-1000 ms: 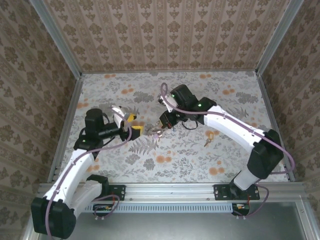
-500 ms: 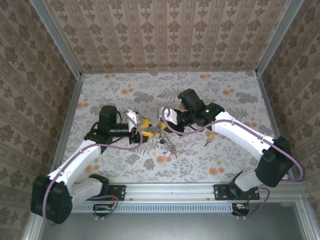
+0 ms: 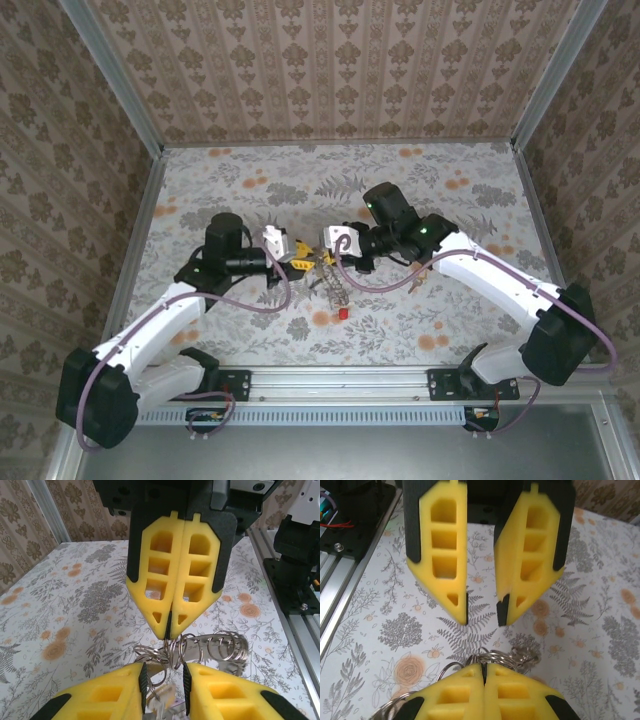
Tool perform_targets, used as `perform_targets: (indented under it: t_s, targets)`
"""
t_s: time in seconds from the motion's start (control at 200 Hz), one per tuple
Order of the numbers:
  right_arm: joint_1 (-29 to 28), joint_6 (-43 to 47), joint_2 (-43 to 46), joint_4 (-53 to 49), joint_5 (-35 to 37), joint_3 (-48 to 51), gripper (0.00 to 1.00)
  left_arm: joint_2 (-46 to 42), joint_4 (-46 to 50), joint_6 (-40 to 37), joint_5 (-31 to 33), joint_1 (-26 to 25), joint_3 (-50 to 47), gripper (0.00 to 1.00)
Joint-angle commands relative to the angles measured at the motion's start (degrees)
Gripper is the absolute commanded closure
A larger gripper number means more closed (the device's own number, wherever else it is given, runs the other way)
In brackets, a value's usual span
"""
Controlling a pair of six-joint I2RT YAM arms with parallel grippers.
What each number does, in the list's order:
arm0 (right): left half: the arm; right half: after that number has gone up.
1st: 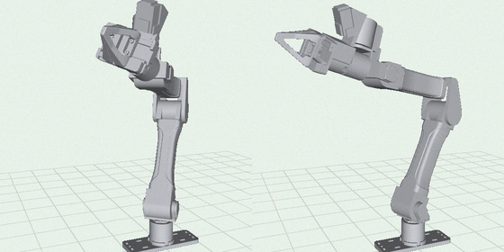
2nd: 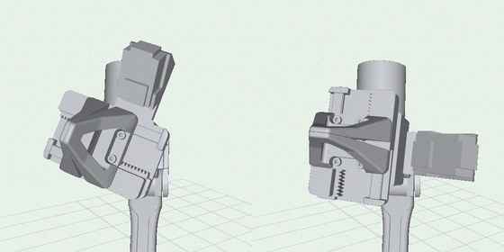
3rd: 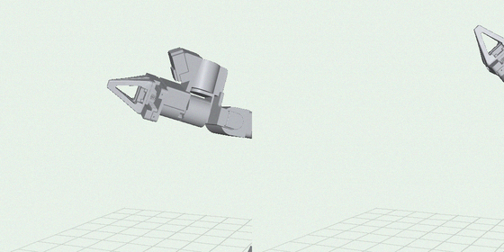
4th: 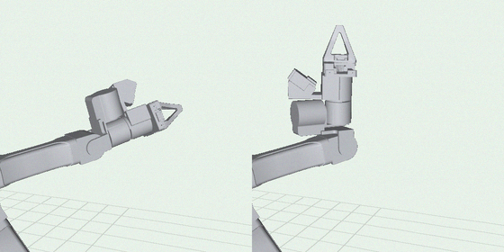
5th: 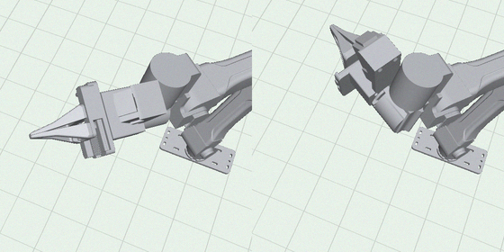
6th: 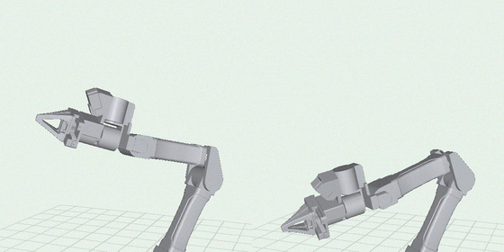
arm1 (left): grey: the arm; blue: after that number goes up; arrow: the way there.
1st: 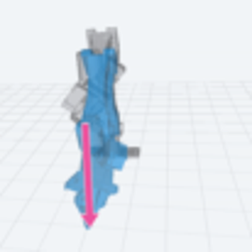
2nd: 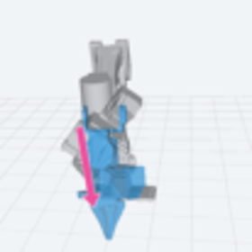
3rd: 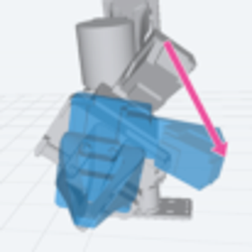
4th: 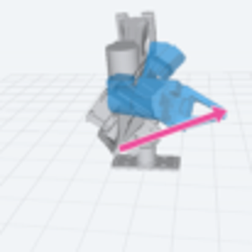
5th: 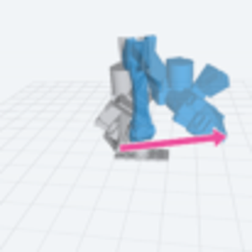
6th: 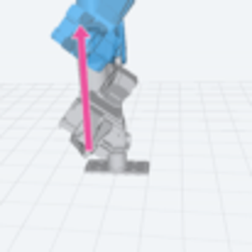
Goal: Put the keys on the keyring
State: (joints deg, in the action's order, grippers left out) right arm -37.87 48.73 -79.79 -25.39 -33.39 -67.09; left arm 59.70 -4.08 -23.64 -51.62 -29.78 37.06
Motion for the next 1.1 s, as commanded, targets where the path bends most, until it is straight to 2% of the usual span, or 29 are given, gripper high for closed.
perform_targets:
  t_s: [0.0, 0.16, 0.385, 0.54, 0.79, 1.095]
  targets:
    - [-0.18, 0.87, 1.65, 4.86, -2.93, 0.62, 1.0, 1.04, -2.34, -0.18, 1.11, -0.78, -0.48, 0.71]
    - [-0.18, -0.26, 1.39, 6.02, -4.09, 1.02, 1.0, 1.62, -4.97, 2.43, 4.77, -1.67, -1.93, 0.56]
    - [-0.44, -1.53, 0.78, 7.44, -6.52, 1.81, 1.0, 3.56, -6.42, 3.5, 7.0, -2.91, -1.96, 0.52]
    - [-0.62, -1.87, 0.6, 8.42, -7.04, 2.46, 1.0, 3.84, -6.57, 0.5, 5.2, -3.87, -1.96, 0.58]
    - [-1.23, -1.82, 0.51, 8.6, -7.27, 2.97, 1.0, 3.76, -7.92, 0.02, 5.03, -4.63, -2.26, 0.65]
    - [-1.86, -2.32, 0.51, 9.89, -6.18, 3.78, 1.0, 3.86, -7.05, -2.09, 4.23, -5.29, -2.54, 0.88]
